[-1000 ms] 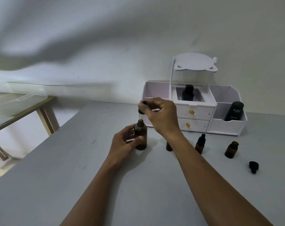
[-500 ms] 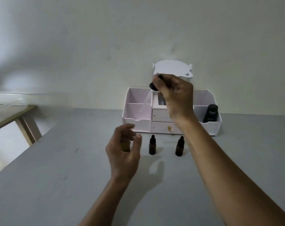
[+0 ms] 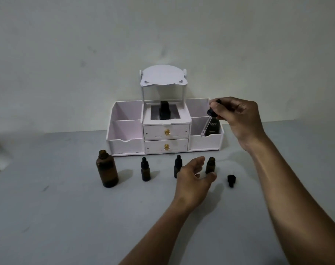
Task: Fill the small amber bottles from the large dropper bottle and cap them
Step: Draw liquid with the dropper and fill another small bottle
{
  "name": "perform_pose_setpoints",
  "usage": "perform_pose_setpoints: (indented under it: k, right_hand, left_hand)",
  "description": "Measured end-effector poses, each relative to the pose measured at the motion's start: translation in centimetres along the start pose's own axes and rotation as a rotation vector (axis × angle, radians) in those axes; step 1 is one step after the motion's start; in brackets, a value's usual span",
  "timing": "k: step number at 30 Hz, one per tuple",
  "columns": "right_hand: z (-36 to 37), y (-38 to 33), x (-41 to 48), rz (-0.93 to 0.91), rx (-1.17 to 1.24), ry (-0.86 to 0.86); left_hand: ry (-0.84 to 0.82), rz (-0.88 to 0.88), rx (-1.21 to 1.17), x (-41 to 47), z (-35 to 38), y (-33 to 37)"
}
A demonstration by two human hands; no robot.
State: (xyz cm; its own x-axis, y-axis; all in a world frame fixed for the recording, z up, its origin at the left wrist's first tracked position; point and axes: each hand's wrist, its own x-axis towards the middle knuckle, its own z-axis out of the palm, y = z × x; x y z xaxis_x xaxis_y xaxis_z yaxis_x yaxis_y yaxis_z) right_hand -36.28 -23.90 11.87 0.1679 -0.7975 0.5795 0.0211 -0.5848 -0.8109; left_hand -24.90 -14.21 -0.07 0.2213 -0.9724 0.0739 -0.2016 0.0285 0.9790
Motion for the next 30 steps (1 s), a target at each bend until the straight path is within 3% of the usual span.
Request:
perform_pose_setpoints:
  k: [14, 30]
  right_hand:
    - [-2.2, 2.9, 0.2, 0.133, -0.071, -0.056]
    - [-2.6, 3.0, 0.3, 0.127, -0.08, -0.06]
  left_hand:
    - [0.056, 0.003, 0.051, 4.2, 1.8, -1.4]
    - [0.079, 0.074, 0.102, 4.0, 2.0, -2.2]
